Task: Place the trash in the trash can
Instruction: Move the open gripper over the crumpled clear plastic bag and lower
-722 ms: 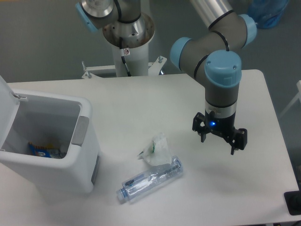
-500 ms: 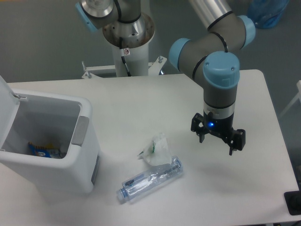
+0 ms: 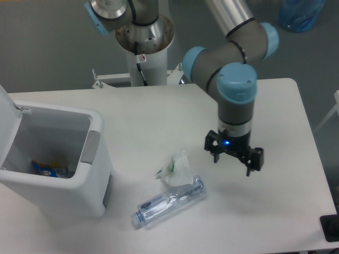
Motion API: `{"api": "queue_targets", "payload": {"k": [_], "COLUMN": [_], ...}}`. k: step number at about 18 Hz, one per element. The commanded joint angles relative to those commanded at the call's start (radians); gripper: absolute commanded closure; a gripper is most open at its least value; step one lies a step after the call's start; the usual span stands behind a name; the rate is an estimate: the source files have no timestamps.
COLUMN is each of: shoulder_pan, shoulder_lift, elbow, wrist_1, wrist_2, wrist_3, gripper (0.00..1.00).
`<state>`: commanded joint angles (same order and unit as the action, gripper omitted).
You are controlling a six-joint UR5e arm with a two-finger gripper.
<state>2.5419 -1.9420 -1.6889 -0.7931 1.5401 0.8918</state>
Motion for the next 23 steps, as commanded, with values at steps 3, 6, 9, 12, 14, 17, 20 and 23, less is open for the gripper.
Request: {"api": "queue_targets", "payload": {"k": [3,6,9,12,14,17,20,23], "shoulder_pan": [-0.044,-0.069,-0.081,-0.087,-0.112,-0.136,-0.153,-0.169], "shoulder_lift": [-0.023,-0.025,-0.018,-0.017,-0.011,-0.005,0.008,0.006], "elbow": [-0.011,-0.014,-0.015,-0.021,-0.038,-0.061,-0.086,-0.118], "wrist_1": [-0.006,-0.009,-0.02,-0.023,-0.032,-0.034,-0.034,-0.028], "wrist_2": [0.0,0.0,-0.024,-0.064,-0.072,-0.074,-0.072,-0.061], "wrist_3": [-0.112,-0.185,-0.206,-0.24,-0.241,-0.255,-0.26,-0.258], "gripper": [0.0,0.0,0.0,0.0,0.0,0.0,0.0,0.0]}}
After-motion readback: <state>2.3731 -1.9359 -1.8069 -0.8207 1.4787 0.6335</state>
